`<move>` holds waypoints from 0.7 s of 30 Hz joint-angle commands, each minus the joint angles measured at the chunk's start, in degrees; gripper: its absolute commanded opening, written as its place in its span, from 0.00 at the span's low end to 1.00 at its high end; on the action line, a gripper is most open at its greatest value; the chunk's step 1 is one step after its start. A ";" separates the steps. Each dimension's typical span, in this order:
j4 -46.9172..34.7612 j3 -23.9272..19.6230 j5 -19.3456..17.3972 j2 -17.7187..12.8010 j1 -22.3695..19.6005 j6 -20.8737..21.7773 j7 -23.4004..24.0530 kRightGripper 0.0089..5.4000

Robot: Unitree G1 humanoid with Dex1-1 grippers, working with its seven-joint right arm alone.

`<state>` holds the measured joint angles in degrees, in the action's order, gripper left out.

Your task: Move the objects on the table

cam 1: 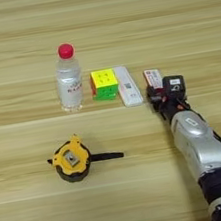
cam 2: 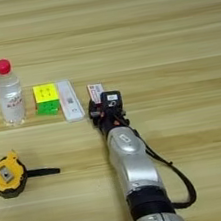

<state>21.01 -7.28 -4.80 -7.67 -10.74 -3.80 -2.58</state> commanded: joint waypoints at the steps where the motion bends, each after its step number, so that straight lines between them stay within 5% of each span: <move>1: -0.68 0.22 0.34 0.01 -2.11 0.49 0.03 0.46; 8: -3.37 0.35 1.44 -0.25 -0.58 1.17 0.65 0.69; 21: -36.76 1.12 1.64 -0.88 17.55 -3.05 -1.76 0.99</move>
<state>-10.03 -6.16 -2.59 -7.39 6.94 -7.84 -3.37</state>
